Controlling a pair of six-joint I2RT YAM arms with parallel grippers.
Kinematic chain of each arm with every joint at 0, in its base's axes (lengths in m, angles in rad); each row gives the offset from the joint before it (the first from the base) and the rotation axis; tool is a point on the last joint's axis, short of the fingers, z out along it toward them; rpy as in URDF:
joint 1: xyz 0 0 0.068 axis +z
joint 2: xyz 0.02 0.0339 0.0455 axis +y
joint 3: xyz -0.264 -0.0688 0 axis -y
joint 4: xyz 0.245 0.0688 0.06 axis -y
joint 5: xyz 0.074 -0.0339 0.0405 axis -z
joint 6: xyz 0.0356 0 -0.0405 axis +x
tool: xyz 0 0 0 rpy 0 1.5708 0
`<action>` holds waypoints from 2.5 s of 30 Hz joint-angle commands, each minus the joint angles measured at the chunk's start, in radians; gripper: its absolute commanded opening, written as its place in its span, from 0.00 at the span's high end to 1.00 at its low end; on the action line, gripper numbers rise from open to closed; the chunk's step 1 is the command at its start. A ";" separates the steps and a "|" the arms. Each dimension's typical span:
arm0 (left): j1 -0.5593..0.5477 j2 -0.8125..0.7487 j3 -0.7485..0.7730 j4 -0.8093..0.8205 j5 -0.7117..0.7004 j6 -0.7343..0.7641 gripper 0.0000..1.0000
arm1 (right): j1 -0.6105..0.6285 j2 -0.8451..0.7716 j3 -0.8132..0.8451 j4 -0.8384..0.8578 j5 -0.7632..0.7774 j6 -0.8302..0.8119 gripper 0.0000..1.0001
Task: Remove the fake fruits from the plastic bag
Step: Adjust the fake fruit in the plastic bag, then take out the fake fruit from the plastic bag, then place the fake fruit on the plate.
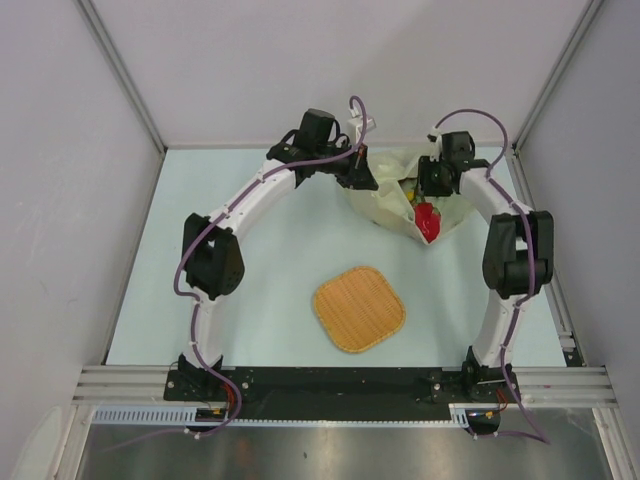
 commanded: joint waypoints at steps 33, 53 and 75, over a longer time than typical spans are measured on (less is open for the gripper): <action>-0.005 -0.137 -0.071 -0.057 -0.088 0.105 0.99 | 0.008 0.257 0.280 -0.031 0.120 -0.157 0.39; -0.056 -0.173 -0.114 -0.250 -0.427 0.489 1.00 | -0.025 -0.279 -0.185 0.018 -0.320 -0.235 1.00; -0.028 -0.263 -0.119 -0.210 -0.231 0.186 0.99 | 0.541 -0.803 -0.256 -0.275 -0.293 -0.511 1.00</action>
